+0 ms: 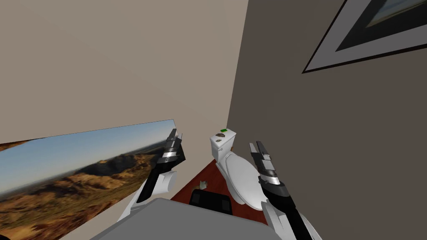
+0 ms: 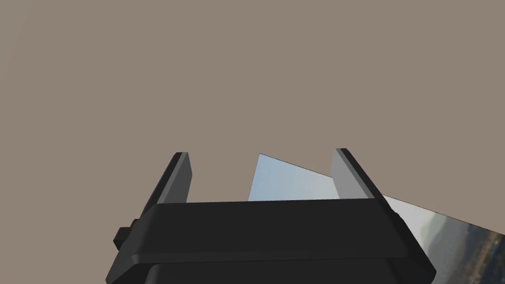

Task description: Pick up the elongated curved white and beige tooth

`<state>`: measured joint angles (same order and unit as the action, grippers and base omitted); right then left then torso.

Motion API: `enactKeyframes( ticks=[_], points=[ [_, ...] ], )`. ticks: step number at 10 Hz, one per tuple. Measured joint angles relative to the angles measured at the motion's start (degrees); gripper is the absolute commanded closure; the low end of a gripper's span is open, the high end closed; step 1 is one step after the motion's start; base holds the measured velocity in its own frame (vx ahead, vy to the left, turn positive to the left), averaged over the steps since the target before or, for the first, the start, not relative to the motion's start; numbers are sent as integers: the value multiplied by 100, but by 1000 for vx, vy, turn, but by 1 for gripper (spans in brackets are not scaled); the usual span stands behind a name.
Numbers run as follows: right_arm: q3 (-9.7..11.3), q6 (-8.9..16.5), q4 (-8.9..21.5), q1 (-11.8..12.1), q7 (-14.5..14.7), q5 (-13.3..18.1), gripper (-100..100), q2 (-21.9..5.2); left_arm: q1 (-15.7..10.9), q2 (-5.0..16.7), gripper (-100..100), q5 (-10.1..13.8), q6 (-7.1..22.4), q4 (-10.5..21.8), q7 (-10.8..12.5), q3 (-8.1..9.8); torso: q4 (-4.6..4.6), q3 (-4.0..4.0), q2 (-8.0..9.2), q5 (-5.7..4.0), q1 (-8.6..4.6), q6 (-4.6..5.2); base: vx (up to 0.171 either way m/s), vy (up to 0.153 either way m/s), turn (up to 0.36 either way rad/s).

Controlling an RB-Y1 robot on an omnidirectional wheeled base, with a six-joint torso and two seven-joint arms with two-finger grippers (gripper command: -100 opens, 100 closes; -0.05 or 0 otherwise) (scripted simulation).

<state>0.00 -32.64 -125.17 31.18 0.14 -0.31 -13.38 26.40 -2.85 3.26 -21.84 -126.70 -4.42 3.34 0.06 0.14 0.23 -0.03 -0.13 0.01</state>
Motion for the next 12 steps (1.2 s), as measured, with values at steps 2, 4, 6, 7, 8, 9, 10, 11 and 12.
enactKeyframes(
  ticks=[2,4,6,7,8,9,10,11,12],
  points=[
    [43,-68,147,43,-16,90,-100,-302,0,0,0,0,0,0,0,0,0,1,1,0,2,0,-76,-22,83],
    [82,-106,302,65,-32,187,-100,-618,0,0,0,0,0,0,0,0,1,2,2,0,-1,0,-69,-22,119],
    [136,-169,477,89,-43,301,-100,-944,0,0,0,0,0,0,0,0,0,-1,-2,0,1,1,-64,-19,90],
    [156,-209,640,55,-58,370,-100,-1122,0,0,0,0,0,0,0,0,0,0,0,0,-1,-2,-65,-17,91],
    [167,-232,713,52,-71,409,-100,-1305,0,0,0,0,0,0,0,0,0,-1,-1,0,1,0,-67,-13,171],
    [181,-255,813,66,-92,481,-100,-1504,0,0,0,0,0,0,0,0,0,0,-1,1,2,-2,-54,-17,98],
    [221,-291,859,110,-82,542,-100,-1673,0,0,0,0,0,0,0,0,0,-2,-4,0,1,1,-79,-17,159],
    [258,-367,951,195,-65,640,-100,-1843,0,0,0,0,0,0,0,0,0,1,3,0,1,-1,-65,-3,95],
    [277,-399,1036,175,-67,688,-100,-2021,0,0,0,0,0,0,0,0,0,0,-2,1,5,0,-48,18,165]
  ],
)
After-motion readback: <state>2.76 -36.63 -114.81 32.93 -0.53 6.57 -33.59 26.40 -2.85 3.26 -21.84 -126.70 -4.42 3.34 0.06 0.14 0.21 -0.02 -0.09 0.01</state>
